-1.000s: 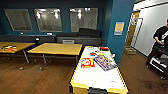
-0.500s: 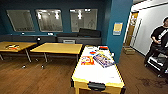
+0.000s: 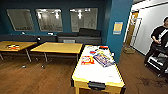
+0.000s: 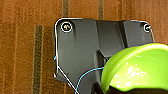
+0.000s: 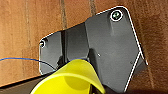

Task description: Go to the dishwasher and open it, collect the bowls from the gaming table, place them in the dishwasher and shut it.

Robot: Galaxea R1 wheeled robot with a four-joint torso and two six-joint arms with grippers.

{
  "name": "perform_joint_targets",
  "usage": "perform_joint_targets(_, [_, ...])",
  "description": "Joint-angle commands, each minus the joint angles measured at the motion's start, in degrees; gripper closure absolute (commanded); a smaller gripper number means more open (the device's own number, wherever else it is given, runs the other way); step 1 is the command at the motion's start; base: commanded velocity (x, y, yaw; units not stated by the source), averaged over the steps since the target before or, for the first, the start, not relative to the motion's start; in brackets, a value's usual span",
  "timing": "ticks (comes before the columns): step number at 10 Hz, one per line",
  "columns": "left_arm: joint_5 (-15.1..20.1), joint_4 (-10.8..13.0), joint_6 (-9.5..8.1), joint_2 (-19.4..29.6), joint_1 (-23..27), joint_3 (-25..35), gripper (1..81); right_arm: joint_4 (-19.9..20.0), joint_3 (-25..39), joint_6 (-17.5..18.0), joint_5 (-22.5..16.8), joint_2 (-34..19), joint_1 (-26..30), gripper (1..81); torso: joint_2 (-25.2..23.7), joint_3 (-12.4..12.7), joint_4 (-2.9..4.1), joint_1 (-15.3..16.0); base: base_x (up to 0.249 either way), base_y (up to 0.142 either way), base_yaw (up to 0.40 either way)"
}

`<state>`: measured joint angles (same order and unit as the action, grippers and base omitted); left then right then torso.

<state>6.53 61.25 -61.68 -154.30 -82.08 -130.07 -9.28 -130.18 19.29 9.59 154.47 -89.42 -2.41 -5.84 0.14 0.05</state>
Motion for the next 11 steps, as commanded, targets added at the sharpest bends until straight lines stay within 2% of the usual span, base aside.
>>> perform_joint_targets(1, [2.43,0.28,0.07,1.0,2.58,0.34,81.1,-1.01,0.38,-0.12,-2.73,-1.15,1.91,81.1,0.0,0.0,0.0,0.0,0.0,0.0,0.0])
perform_joint_targets(8, [2.34,0.72,0.16,0.56,2.57,0.34,81.1,-1.01,0.29,-0.21,-2.65,-0.98,1.91,81.1,0.0,0.0,0.0,0.02,0.0,0.0,0.0])
perform_joint_targets(11, [2.34,0.72,0.16,0.04,2.57,-0.61,81.1,-1.01,0.29,-0.21,-2.65,-0.98,1.83,81.1,0.0,0.0,0.0,0.05,0.0,0.0,-0.176])
